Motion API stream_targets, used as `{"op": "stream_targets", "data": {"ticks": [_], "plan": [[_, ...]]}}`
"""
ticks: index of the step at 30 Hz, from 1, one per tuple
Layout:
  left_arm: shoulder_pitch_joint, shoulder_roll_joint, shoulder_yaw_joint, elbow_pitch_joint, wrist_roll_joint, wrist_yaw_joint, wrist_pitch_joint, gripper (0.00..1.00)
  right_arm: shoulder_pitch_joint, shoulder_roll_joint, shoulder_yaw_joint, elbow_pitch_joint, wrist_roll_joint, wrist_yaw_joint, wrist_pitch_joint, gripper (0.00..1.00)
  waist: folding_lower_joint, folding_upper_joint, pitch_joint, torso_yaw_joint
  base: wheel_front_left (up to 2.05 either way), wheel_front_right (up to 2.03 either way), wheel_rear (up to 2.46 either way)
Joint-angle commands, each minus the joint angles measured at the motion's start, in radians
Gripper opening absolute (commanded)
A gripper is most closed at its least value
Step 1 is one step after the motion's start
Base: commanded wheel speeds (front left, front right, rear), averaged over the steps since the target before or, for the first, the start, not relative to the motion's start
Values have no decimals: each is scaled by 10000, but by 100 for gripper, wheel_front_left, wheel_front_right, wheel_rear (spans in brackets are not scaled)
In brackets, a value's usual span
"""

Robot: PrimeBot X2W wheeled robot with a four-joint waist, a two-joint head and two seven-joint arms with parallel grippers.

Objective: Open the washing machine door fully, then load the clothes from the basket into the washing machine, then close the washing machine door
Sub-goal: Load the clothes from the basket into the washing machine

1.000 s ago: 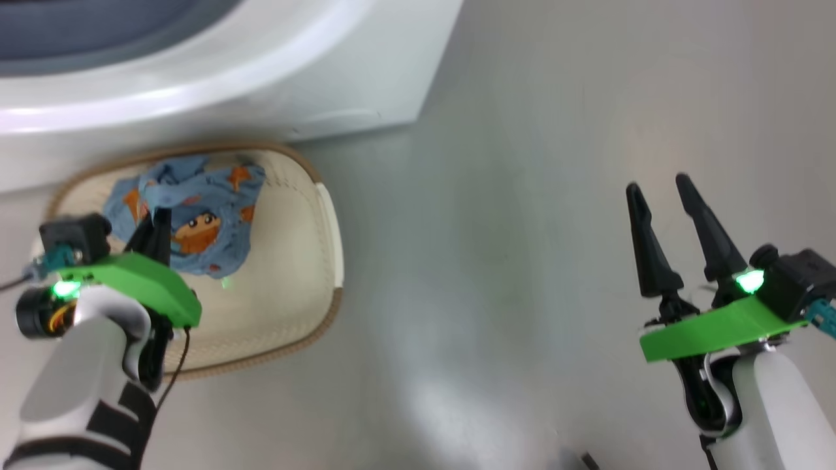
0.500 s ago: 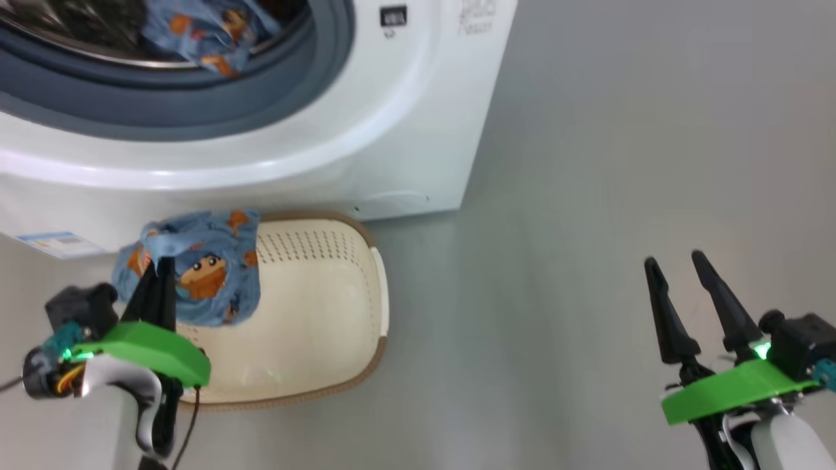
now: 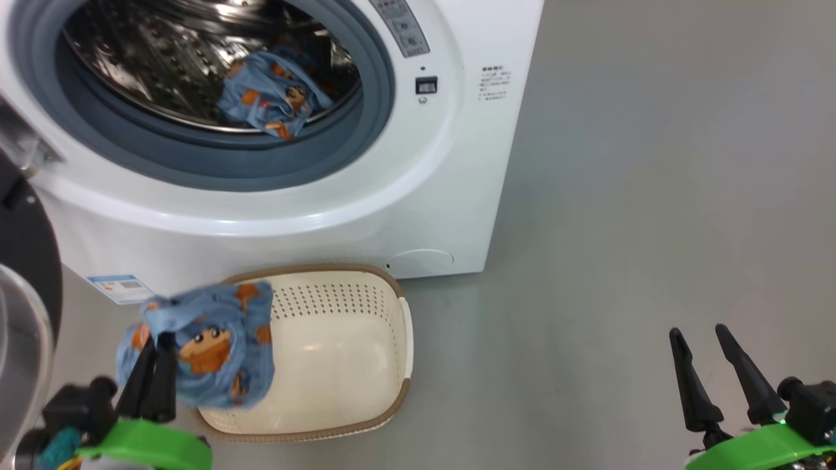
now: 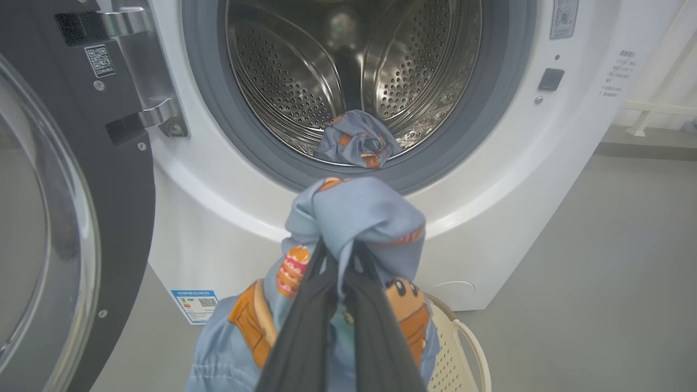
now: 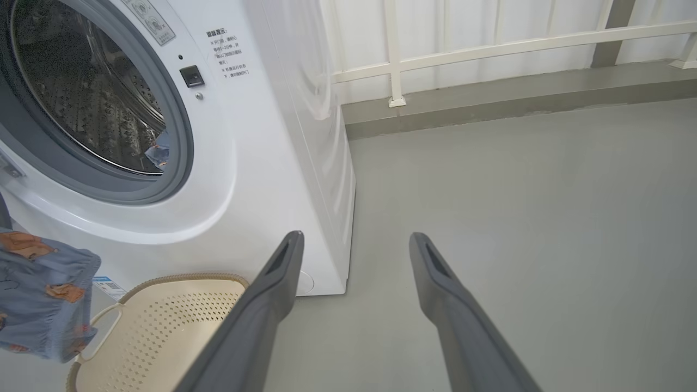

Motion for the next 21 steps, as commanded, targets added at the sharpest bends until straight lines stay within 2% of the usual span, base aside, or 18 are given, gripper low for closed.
{"op": "stream_targets", "data": {"ticks": [1, 10, 21], "plan": [[51, 137, 440, -421, 61, -25, -97, 0, 100, -144, 122, -270, -53, 27, -120, 100, 0, -1, -168, 104, 0, 0, 0], [1146, -295, 468, -1551, 125, -26, -97, 0, 324, -96, -96, -342, -45, 27, -120, 100, 0, -1, -158, 201, 0, 0, 0], [702, -312, 436, -1526, 56, -26, -97, 0, 73, -43, 24, -415, -69, 27, -120, 100, 0, -1, 249, 32, 0, 0, 0]]}}
